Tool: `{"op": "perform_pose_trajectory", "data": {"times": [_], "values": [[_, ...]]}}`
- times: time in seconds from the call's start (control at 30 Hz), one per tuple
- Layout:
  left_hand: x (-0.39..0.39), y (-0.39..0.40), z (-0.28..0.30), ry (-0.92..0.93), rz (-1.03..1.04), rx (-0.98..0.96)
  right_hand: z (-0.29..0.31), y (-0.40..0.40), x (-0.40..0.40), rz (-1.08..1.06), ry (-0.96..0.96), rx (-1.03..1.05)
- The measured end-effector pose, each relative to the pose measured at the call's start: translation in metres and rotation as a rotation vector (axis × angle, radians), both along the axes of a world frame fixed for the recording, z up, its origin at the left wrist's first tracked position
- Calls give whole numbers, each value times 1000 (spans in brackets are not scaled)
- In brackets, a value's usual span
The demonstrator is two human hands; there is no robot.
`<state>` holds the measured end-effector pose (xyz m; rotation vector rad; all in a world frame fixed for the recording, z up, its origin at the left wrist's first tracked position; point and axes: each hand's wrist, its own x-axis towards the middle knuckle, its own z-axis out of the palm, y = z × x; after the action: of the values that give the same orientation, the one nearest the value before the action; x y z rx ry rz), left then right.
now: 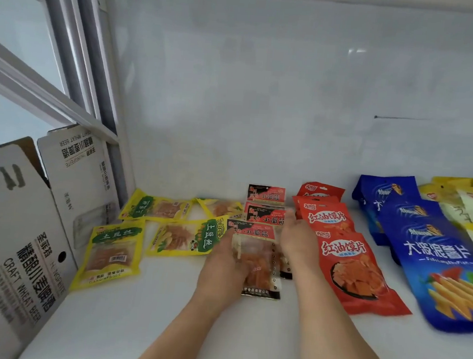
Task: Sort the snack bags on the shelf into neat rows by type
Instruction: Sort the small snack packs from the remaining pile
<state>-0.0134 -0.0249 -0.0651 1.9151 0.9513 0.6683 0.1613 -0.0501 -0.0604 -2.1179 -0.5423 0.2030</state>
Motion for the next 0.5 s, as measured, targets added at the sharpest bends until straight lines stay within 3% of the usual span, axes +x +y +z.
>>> {"op": "perform_pose_trajectory", "data": {"times": [0.2,0.5], "values": [[22,-12,-3,245,20,200,-6,2,-3,28,18,13],[42,-15,-11,294,54,291,-10,-4,-9,52,-110,-97]]}}
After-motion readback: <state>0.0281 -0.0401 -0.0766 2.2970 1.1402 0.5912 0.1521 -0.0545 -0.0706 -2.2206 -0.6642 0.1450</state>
